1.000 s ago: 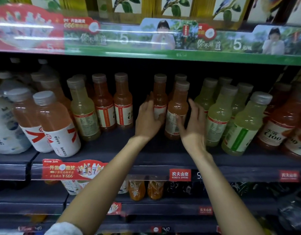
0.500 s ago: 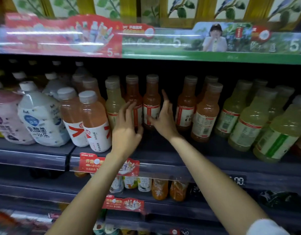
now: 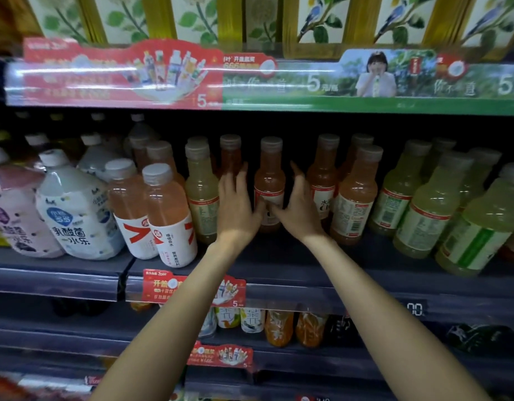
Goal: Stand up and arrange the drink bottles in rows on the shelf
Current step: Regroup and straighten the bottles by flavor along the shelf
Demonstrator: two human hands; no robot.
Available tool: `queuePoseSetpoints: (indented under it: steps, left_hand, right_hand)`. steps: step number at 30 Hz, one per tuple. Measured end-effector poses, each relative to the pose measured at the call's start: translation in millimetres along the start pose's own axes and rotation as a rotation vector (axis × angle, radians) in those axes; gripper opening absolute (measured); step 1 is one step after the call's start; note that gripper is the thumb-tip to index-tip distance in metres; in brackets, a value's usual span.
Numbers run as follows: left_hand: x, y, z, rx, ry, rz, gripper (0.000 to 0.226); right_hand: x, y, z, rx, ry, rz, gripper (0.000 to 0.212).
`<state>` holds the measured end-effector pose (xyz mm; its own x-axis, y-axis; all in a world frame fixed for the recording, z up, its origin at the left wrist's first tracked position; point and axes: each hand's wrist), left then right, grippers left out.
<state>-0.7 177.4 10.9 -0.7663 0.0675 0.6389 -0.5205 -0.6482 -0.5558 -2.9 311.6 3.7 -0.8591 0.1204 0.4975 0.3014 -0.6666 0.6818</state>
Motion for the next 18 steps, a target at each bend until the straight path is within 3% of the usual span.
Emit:
queuePoseSetpoints:
  steps: [3,6,9,12,14,16,18]
  left_hand:
    - [3,3,-6,0.039,-0.048,-0.013,0.07]
    - [4,5,-8,0.018,-0.099,0.008,0.066]
    - [3,4,-13,-0.02,-0.077,-0.076,0.059]
    - [3,-9,-19,-0.284,0.116,0.019,0.066]
    - [5,-21,-26,-0.39,0.247,0.049,0.063]
    - [5,-31,-33,-0.398,0.289,0.025,0.055]
    - [6,-40,-40,-0.427,0.287,0.034,0.053]
  right_hand:
    - [8,2,-13,0.148,0.107,-0.043,0.091]
    - [1,2,-10,0.117,0.043,-0.073,0.083]
    - [-19,-3,3,0.041,0.0,-0.096,0.083]
    - [-40,-9,25,-0.116,-0.113,-0.063,0.079]
    - [-45,-16,39,-0.37,-0.252,0.026,0.076]
    - [-45,-24,49,-0.619,-0.327,0.083,0.078]
    - [-45,-30,57,-0.718,-0.341,0.086,0.081]
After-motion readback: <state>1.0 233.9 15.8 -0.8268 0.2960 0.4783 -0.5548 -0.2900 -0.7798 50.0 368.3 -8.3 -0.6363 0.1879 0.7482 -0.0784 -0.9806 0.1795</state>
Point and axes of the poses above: each hand's wrist, its own x-axis towards the middle knuckle, its own z-axis out of the back of the hand, y = z × x, and after that the axes turned 3 degrees about -x, right-handed
